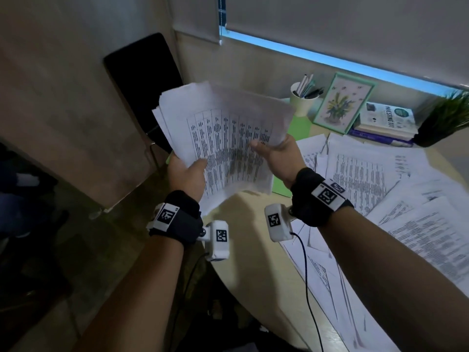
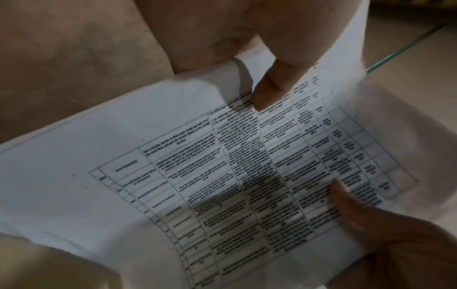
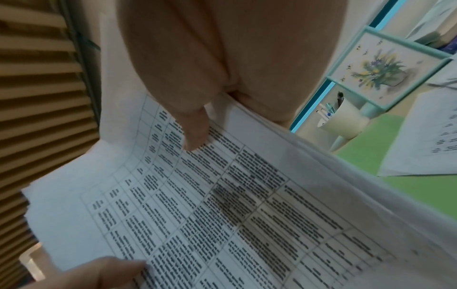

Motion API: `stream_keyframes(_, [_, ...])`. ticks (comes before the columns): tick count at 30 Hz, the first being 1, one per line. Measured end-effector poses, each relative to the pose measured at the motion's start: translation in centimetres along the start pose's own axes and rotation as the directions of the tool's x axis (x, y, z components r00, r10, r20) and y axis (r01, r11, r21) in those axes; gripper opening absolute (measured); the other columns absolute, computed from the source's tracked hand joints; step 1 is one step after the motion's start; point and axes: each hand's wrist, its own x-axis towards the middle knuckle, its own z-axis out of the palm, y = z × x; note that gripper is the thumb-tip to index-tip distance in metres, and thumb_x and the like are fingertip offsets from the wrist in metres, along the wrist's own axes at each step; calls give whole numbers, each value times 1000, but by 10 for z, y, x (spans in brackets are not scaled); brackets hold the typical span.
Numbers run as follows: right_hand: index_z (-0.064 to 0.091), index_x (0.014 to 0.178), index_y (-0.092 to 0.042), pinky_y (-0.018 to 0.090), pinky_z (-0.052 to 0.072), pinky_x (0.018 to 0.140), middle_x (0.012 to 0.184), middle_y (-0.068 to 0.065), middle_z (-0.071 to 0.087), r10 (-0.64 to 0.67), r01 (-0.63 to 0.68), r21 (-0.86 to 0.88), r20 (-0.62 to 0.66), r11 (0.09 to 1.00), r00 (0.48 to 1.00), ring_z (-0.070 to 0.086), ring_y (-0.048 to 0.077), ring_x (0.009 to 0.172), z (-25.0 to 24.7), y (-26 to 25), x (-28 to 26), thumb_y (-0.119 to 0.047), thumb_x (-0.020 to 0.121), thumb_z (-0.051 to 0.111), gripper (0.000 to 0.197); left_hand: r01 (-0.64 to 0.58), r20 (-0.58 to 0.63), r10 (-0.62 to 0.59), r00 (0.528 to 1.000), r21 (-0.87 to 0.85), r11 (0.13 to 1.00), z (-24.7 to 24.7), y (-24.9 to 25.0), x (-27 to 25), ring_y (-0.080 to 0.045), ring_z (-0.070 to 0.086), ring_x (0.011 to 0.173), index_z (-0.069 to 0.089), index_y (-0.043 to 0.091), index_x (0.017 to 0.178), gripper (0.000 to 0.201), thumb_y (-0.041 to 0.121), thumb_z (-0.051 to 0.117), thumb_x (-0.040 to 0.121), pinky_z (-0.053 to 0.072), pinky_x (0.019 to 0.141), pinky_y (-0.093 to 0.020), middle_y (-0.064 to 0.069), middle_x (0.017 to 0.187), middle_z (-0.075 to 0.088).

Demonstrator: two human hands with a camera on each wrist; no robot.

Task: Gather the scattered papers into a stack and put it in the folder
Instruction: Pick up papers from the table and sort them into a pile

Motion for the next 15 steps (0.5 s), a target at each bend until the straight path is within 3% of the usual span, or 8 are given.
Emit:
stream_keyframes(2, [70, 99, -11, 34, 57, 82, 98, 2, 74, -6, 6, 48, -12, 999, 1000, 70, 17, 91, -6, -1, -4, -11, 84, 73, 15, -34, -2, 34, 999, -7, 999, -1, 7, -1, -7, 61, 94, 55, 5, 123, 42, -6, 63, 83, 47, 68, -4, 1, 110, 64])
stream_keyframes(5, [67, 111, -3, 35, 58, 83, 104, 6, 74, 30, -30, 87, 5, 996, 1000, 71, 19, 95, -17, 8, -14, -5, 78, 77, 35, -51, 37, 51, 998, 10, 999, -9, 6, -5, 8, 61, 81, 51, 8, 119, 46, -4, 69, 79, 48, 63, -4, 7, 102, 64])
stream_keyframes(8, [63, 115, -4, 32, 57, 81, 105, 6, 73, 73, -72, 134, -2, 988, 997, 70, 19, 93, -21, 17, -20, -3, 81, 73, 36, -29, 56, 28, 998, 7, 1000, -11, 2, -8, 5, 60, 92, 48, 13, 117, 50, 2, 76, 77, 51, 74, -11, 4, 109, 63])
stream_keyframes(11, [61, 119, -1, 23, 56, 73, 107, 9, 71, 57, -55, 92, -21, 994, 998, 69, 16, 89, -14, 14, -21, -8, 90, 65, 30, -58, 81, 56, 995, 23, 998, -1, 6, -14, -5, 60, 102, 47, 15, 122, 45, 3, 69, 84, 49, 84, -17, 4, 116, 61])
stream_keyframes(13, [59, 120, 0, 19, 55, 74, 109, 8, 71, 21, -18, 97, -39, 995, 999, 69, 15, 93, -8, 6, -20, -7, 91, 63, 30, -86, 56, 84, 995, 25, 996, 6, 12, -16, -5, 58, 99, 45, 8, 124, 39, 2, 61, 90, 48, 82, -11, 4, 113, 58])
stream_keyframes(15, [58, 121, 1, 18, 53, 78, 109, 7, 70, -22, 33, 137, -78, 990, 997, 68, 11, 94, -5, -5, -20, -4, 91, 62, 30, -115, 34, 115, 993, 4, 993, 9, 20, -15, 9, 57, 86, 43, 5, 124, 37, 0, 58, 91, 44, 68, 1, 10, 105, 56])
